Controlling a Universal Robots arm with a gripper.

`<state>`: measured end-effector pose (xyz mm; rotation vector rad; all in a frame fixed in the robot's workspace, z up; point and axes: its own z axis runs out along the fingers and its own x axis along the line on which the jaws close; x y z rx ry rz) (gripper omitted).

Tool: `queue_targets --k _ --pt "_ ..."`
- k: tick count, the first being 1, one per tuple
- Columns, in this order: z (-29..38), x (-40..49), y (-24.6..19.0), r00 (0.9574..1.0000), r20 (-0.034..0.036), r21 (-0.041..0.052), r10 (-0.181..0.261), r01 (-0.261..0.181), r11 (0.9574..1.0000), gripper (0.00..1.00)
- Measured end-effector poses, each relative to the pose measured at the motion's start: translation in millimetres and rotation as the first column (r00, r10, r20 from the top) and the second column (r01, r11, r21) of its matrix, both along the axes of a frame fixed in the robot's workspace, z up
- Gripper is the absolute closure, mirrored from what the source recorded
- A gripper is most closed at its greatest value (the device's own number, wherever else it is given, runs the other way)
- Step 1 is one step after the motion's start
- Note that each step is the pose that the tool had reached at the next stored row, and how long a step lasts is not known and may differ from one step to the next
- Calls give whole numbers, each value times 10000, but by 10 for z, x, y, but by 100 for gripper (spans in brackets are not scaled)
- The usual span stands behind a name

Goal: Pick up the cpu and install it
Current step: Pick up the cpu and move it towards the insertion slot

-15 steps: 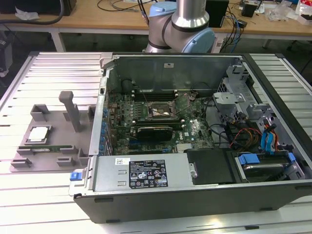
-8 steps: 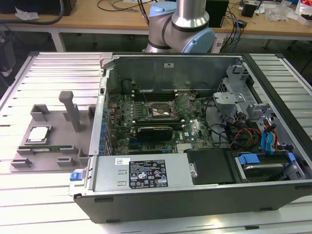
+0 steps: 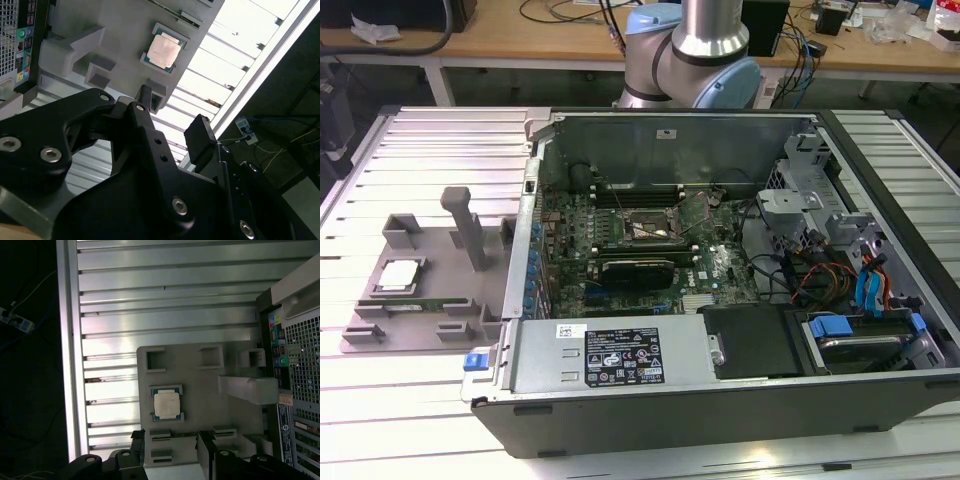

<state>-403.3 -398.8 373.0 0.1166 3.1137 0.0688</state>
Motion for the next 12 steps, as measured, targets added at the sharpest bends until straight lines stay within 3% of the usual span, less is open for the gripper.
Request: queue_targets --k 12 --pt "-85 0 0 10000 0 0 0 0 10000 46"
